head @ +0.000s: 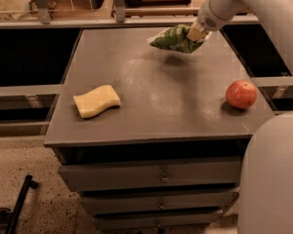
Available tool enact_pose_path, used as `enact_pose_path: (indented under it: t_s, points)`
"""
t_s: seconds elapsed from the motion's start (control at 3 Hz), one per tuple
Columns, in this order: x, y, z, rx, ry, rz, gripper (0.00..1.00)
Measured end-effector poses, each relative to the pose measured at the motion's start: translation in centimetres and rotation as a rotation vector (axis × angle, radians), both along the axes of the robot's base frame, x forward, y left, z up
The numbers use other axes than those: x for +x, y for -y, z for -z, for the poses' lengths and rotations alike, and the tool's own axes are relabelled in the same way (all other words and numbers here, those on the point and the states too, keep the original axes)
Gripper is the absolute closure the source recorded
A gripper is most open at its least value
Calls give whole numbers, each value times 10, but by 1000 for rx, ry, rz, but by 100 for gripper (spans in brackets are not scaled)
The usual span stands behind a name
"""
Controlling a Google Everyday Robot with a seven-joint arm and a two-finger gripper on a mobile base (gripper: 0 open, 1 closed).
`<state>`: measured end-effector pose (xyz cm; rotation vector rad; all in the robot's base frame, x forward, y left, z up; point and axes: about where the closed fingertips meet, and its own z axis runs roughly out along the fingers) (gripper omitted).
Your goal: Move green jalapeno chip bag near apple
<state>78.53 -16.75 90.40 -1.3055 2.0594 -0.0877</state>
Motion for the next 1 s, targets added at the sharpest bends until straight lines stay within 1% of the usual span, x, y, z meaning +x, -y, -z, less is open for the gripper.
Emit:
enact_pose_path:
  t_s: [0.33,0.67,1.0]
  points:
    - [-17,17,-29,-35,29,-24,100]
    - [-38,30,-48,-33,42,-35,100]
    - [-64,39,-57,-21,37,-78,82]
